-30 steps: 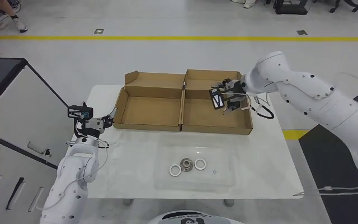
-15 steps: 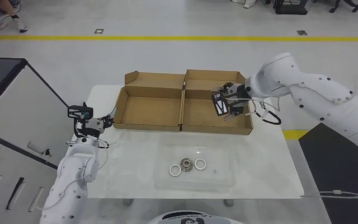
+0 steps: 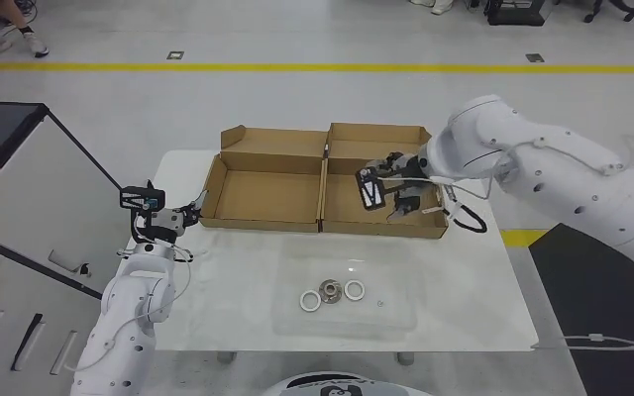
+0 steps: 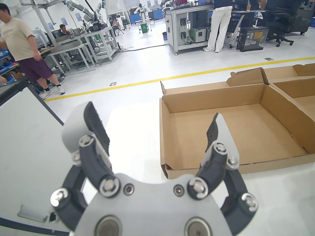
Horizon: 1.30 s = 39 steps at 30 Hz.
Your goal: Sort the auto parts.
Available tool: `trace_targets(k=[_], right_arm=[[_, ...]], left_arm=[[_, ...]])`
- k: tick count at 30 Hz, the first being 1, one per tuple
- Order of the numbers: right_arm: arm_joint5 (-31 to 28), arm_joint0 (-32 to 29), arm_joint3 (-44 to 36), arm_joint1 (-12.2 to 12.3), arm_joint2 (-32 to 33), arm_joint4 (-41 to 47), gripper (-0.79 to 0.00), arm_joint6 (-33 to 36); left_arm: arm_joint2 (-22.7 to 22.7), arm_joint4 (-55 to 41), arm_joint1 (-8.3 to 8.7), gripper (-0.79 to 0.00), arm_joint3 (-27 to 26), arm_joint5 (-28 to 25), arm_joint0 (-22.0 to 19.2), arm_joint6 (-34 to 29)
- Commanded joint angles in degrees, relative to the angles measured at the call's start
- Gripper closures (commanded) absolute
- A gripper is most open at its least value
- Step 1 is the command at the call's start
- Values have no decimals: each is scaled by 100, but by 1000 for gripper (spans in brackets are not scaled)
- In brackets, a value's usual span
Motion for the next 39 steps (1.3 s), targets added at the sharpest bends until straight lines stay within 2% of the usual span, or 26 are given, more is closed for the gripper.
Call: trace_targets(k=[1,5,13,21,29,39], right_arm=[[606,47,-160,-62,0,759,-785,840],[1667,163,-500,-212,0,1495,-785,1902],[2819,250,-568,-580,0,2144,-785,3054],[3192,-14,-536,-1008,0,2020,-785,3428],[3208,-378,-350,-1336,0,1794,-785,3442],[3208,-378,-350,-1336,0,1794,-785,3442]], left_arm=[[0,0,0,-785,0,0,0,0],[0,0,0,-785,0,0,0,0],[0,0,0,-785,0,0,0,0],[0,0,0,-785,0,0,0,0],[0,0,0,-785,0,0,0,0],[0,0,0,-785,0,0,0,0]])
